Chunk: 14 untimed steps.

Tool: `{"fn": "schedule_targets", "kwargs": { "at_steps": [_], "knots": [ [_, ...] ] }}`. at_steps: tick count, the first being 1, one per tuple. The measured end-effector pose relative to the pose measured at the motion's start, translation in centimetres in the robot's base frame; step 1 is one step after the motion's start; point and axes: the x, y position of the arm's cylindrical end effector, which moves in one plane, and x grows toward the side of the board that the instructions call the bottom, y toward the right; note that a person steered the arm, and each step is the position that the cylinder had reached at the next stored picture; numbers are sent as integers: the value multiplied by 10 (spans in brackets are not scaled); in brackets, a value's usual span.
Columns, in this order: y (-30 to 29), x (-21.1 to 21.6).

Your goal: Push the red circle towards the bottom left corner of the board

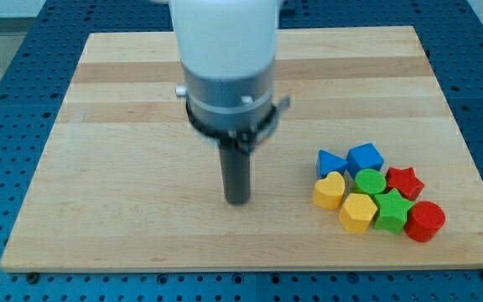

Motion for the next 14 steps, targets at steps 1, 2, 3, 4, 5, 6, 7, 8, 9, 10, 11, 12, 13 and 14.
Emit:
{"fn": "schedule_targets", "kwargs": {
  "at_steps": [1,2,3,4,5,6,7,8,9,10,11,12,13,14],
  "knots": [
    [-3,-93],
    [44,-159],
    [142,-167],
    [248,-149],
    [311,-92],
    [341,-19],
    [347,39],
    [325,81],
    [296,105],
    [254,102],
    [221,79],
    [204,57],
    [214,72],
    [247,91]
  ]
}}
